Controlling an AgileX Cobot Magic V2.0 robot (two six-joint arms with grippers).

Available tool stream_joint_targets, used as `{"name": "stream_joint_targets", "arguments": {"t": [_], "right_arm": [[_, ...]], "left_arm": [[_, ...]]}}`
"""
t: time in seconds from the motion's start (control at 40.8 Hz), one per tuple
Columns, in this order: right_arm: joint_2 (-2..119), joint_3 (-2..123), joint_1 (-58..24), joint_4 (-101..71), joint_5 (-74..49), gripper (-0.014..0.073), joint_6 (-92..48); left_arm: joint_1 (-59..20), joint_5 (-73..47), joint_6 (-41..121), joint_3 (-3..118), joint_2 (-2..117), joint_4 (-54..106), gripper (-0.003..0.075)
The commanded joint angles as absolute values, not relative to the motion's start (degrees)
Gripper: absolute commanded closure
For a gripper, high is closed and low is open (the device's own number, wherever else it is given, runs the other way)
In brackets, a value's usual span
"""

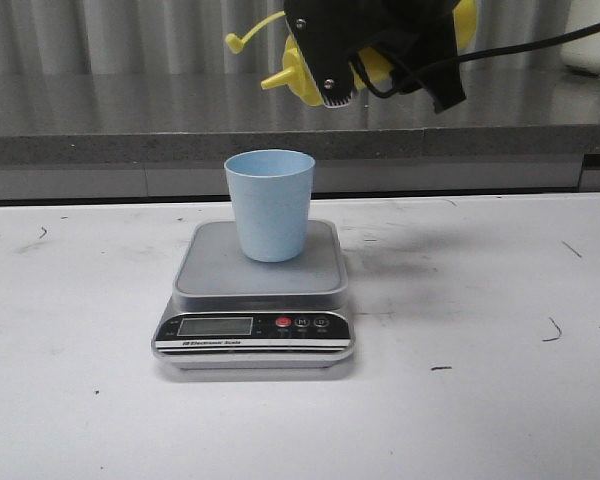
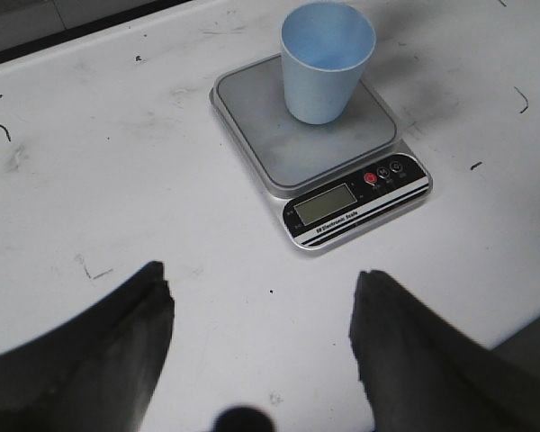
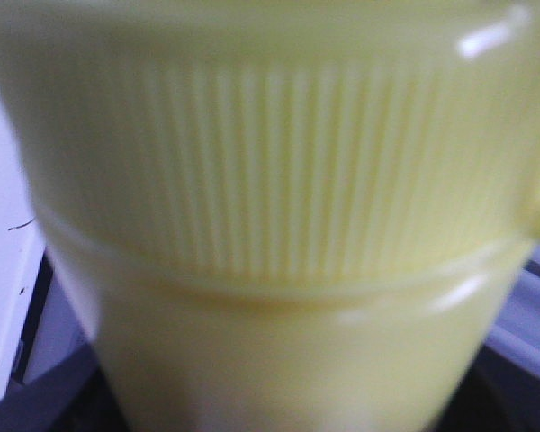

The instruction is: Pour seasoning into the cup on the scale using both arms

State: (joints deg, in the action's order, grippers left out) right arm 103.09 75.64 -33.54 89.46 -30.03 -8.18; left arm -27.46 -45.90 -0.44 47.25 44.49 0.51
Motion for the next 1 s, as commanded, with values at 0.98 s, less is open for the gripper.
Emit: {"name": "stream_joint_targets", "arguments": {"t": [0.98], "right_arm": [[82.00,60.37,-21.98,54.38,-18.01,0.0286,31.34]], "left_arm": [[-27.85,-42.04,-0.70,48.66,44.34,0.64,0.0302]]}}
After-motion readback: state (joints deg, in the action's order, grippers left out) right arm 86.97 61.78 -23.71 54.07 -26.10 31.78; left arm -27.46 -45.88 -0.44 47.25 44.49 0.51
